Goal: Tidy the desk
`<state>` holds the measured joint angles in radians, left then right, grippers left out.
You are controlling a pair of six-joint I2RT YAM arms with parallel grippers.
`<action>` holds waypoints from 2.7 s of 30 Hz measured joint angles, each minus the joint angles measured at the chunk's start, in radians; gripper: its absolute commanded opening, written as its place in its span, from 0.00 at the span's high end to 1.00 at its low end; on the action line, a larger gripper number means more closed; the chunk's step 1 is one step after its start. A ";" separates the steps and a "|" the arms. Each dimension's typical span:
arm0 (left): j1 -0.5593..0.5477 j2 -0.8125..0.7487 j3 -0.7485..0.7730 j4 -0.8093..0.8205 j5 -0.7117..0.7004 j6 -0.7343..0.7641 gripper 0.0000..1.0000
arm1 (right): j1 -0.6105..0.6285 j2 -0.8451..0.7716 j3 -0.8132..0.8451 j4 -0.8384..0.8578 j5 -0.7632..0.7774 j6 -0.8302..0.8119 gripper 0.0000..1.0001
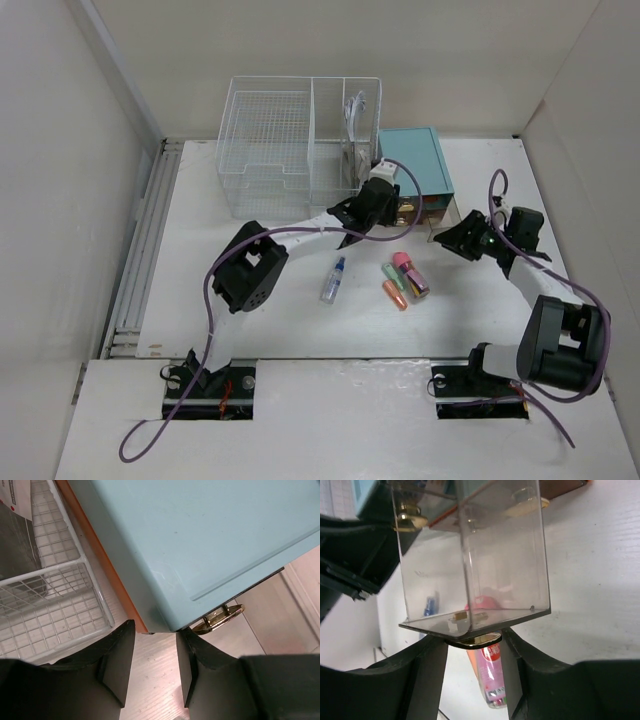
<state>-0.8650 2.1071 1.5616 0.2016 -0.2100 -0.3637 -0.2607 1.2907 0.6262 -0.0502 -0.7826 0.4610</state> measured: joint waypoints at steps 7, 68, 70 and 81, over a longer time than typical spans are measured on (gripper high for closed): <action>0.004 0.006 0.010 -0.007 0.003 0.003 0.61 | -0.002 0.002 0.029 -0.135 -0.036 -0.102 0.25; -0.380 -1.265 -0.959 -0.303 -0.444 -0.487 0.25 | 0.753 0.338 0.472 -0.654 0.815 -0.738 0.34; -0.380 -1.265 -0.964 -0.303 -0.443 -0.484 0.25 | 0.753 0.363 0.472 -0.655 0.819 -0.738 0.34; -0.388 -1.299 -0.979 -0.296 -0.441 -0.475 0.25 | 0.753 0.429 0.479 -0.656 0.839 -0.738 0.48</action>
<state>-1.2533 0.8085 0.5827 -0.0940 -0.6506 -0.8383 0.4927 1.7199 1.1049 -0.7059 0.0563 -0.2771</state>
